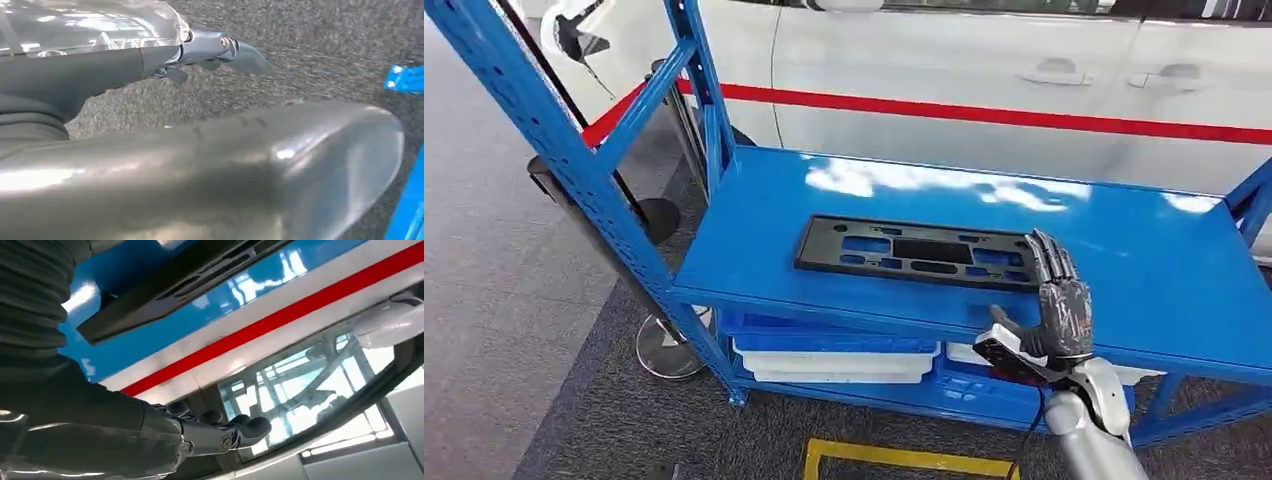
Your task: Take the parts from the cabinet and place them on the table.
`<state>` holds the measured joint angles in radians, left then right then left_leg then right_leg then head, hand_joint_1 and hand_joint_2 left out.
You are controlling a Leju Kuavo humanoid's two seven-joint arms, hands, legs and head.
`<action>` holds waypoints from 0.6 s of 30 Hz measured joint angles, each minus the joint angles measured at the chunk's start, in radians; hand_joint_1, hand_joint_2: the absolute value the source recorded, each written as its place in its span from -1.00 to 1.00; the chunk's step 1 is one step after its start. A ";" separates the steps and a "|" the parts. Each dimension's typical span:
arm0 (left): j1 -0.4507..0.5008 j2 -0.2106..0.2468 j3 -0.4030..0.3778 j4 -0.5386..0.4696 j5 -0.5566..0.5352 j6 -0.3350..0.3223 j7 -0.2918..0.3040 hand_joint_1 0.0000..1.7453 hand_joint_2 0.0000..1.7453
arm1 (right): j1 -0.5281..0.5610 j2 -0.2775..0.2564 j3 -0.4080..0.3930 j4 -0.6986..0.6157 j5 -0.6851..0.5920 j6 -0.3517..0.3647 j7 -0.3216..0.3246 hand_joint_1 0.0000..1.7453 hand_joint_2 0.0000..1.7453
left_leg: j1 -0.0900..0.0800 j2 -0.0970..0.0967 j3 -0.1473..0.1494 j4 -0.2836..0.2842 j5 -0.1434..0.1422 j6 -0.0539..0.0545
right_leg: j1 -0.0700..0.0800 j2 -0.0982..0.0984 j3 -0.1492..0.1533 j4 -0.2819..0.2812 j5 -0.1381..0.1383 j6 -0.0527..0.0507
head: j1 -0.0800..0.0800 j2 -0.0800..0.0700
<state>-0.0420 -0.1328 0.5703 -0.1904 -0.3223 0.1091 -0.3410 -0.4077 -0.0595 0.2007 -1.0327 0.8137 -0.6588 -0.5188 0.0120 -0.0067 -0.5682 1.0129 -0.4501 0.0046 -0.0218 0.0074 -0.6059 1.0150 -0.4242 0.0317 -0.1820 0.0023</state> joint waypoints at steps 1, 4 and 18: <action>0.000 0.000 0.000 0.000 0.000 0.000 0.000 -1.00 -1.00 | 0.003 0.000 0.002 -0.002 0.002 -0.001 0.004 -1.00 1.00 | 0.000 0.000 0.001 -0.003 0.001 -0.006 | 0.002 -0.001 -0.001 0.003 -0.004 -0.006 | 0.000 0.000; 0.001 0.000 0.000 0.000 0.000 0.000 0.000 -1.00 -1.00 | 0.006 0.001 0.015 -0.009 0.022 -0.001 0.015 -1.00 1.00 | 0.006 0.001 0.002 -0.002 -0.009 -0.026 | -0.001 -0.002 0.003 -0.004 0.000 -0.032 | 0.000 0.000; 0.001 -0.004 0.000 0.000 -0.023 -0.001 0.009 -1.00 -1.00 | 0.041 0.059 0.072 -0.039 0.231 -0.016 0.146 -1.00 1.00 | -0.018 0.004 -0.019 0.007 0.008 0.018 | 0.025 -0.006 0.013 0.000 -0.014 -0.033 | 0.000 0.000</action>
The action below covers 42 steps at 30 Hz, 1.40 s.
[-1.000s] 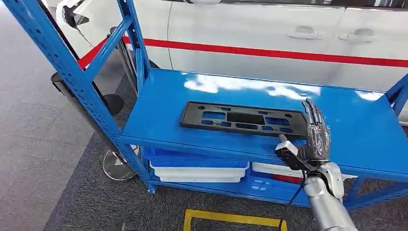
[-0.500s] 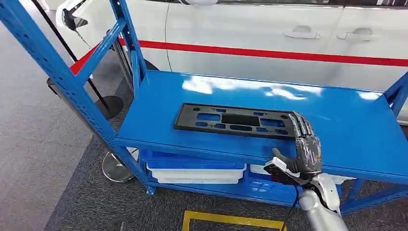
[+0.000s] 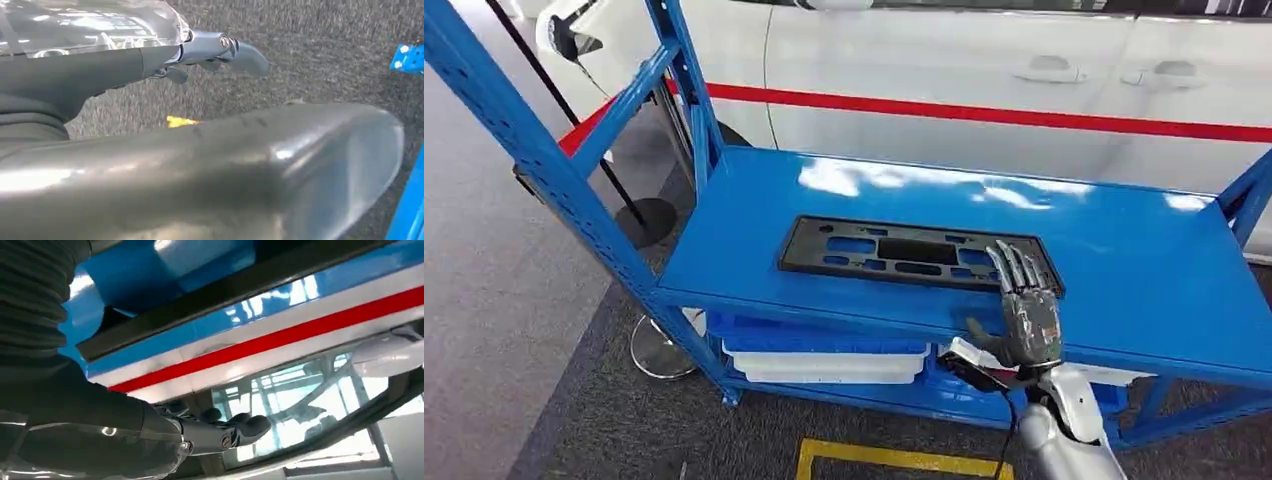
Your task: Take the parts from the cabinet and place them on the table.
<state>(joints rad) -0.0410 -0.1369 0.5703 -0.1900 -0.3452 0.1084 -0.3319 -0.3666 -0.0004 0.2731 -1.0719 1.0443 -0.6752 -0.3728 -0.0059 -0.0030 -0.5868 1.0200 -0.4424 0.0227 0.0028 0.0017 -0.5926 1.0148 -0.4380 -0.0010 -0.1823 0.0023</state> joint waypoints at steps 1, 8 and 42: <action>0.000 -0.005 0.000 0.000 -0.007 -0.004 0.001 -1.00 -1.00 | 0.003 0.004 0.002 -0.008 0.030 -0.001 0.017 -1.00 1.00 | 0.015 0.002 0.009 -0.016 0.009 0.007 | 0.006 0.000 0.000 0.002 -0.005 0.006 | 0.000 0.000; -0.002 -0.010 -0.002 0.000 -0.019 -0.013 0.003 -1.00 -1.00 | 0.020 0.014 0.018 -0.015 0.094 -0.006 0.058 -1.00 1.00 | 0.016 0.001 0.014 -0.021 0.010 0.012 | -0.021 -0.001 -0.129 0.269 -0.104 0.037 | 0.000 0.000; -0.009 -0.023 -0.033 0.000 -0.103 -0.050 0.016 -1.00 -1.00 | -0.336 0.180 0.065 0.531 0.480 -0.002 0.403 -1.00 1.00 | 0.014 -0.001 0.010 -0.009 0.006 -0.005 | -0.016 -0.001 -0.012 0.010 0.009 0.024 | 0.000 0.000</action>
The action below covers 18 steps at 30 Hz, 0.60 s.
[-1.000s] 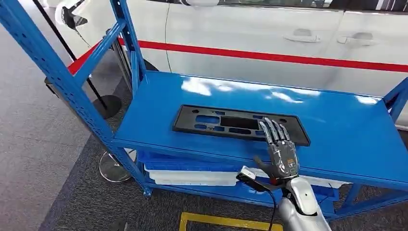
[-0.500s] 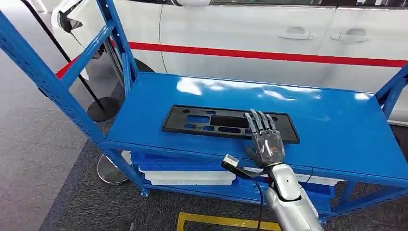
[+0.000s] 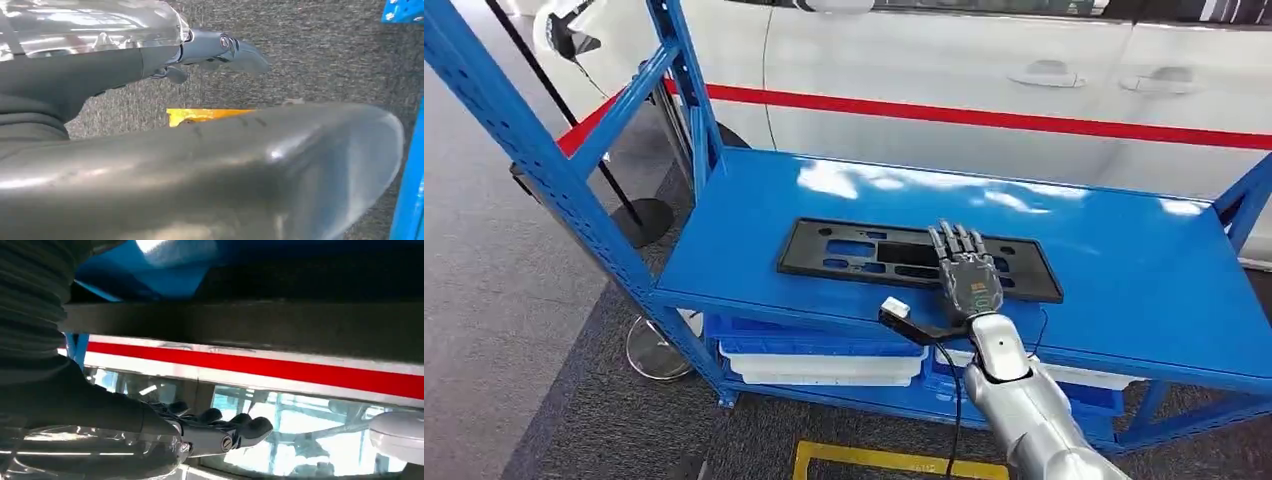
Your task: Take the parts from the cabinet and place them on the table.
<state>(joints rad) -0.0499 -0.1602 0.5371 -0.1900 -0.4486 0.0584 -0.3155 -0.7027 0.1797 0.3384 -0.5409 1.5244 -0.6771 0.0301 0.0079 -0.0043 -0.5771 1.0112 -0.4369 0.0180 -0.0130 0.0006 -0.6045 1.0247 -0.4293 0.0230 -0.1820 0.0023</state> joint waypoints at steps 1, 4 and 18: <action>-0.002 0.000 0.000 0.000 0.000 0.000 0.000 -1.00 -1.00 | -0.005 0.005 0.002 0.010 0.003 0.004 0.005 -0.98 1.00 | -0.004 -0.002 -0.004 0.004 -0.003 -0.005 | 0.005 0.001 -0.002 -0.006 0.001 -0.008 | 0.000 0.000; -0.001 0.000 0.000 0.000 -0.002 0.000 0.002 -1.00 -1.00 | -0.035 0.011 0.006 0.042 0.031 0.051 0.060 1.00 1.00 | -0.002 -0.001 -0.001 -0.004 0.000 -0.022 | 0.009 0.003 -0.004 -0.006 0.003 -0.025 | 0.000 0.000; 0.001 -0.001 0.000 0.000 0.001 0.013 0.012 -1.00 -1.00 | -0.124 0.039 0.103 0.157 0.010 0.165 0.143 1.00 1.00 | -0.003 0.000 -0.007 0.007 -0.002 -0.016 | 0.009 0.004 0.001 -0.009 0.006 -0.027 | 0.000 0.000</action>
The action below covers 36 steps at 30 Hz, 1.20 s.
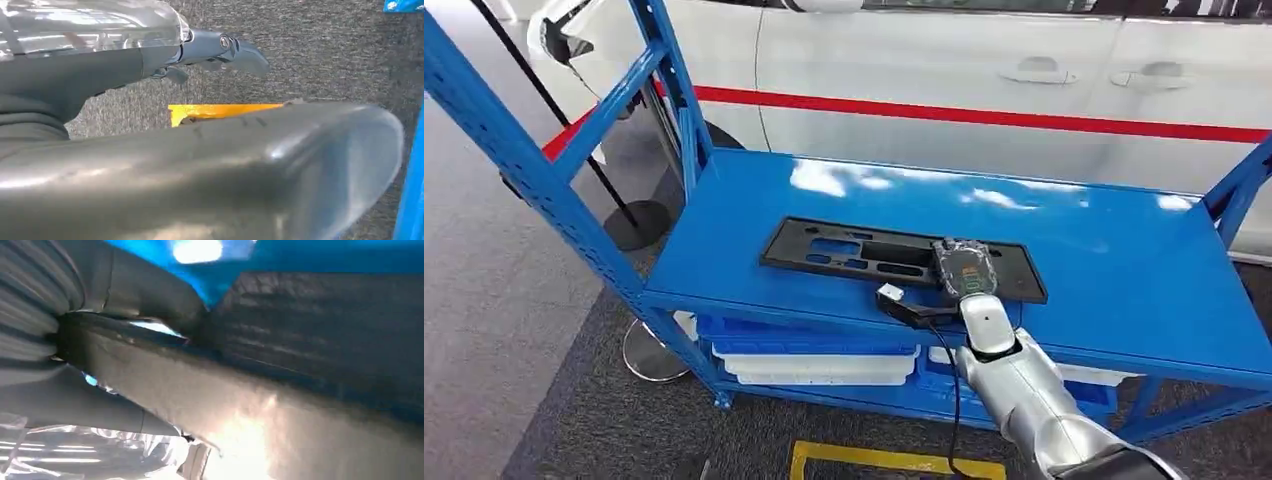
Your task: Take the parts from the cabinet and place them on the table.
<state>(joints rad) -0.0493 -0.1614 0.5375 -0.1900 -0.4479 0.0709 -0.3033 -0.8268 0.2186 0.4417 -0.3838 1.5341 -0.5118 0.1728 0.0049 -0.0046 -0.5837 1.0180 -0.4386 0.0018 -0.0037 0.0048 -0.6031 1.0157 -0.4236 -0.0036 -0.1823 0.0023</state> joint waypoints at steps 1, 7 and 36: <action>0.001 0.000 0.000 0.000 0.000 0.002 0.001 -1.00 -1.00 | -0.001 0.002 0.000 0.003 -0.007 -0.004 -0.003 1.00 1.00 | -0.001 0.000 0.000 0.000 0.001 0.006 | -0.001 0.000 0.002 -0.003 0.002 0.006 | 0.000 0.000; -0.001 -0.002 0.002 0.000 0.000 0.003 -0.006 -1.00 -1.00 | 0.001 0.002 -0.030 0.019 -0.085 -0.079 -0.067 1.00 1.00 | 0.005 0.005 0.001 -0.014 0.013 0.030 | -0.007 -0.001 -0.133 0.283 -0.145 0.035 | 0.000 0.000; 0.009 0.009 0.084 0.000 0.003 0.050 -0.073 -1.00 -1.00 | 0.676 -0.303 -0.454 -1.507 -1.723 0.019 -0.838 1.00 1.00 | 0.006 -0.004 0.010 -0.007 -0.008 0.038 | -0.012 -0.004 -0.060 0.161 -0.118 0.038 | 0.000 0.000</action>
<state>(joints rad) -0.0405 -0.1526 0.6214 -0.1900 -0.4444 0.1213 -0.3765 -0.1509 -0.0846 -0.0120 -1.8904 -0.1890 -0.4930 -0.6652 0.0110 -0.0081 -0.5735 1.0106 -0.4463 0.0397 -0.0153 0.0003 -0.6627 1.1768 -0.5417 0.0349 -0.1820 0.0023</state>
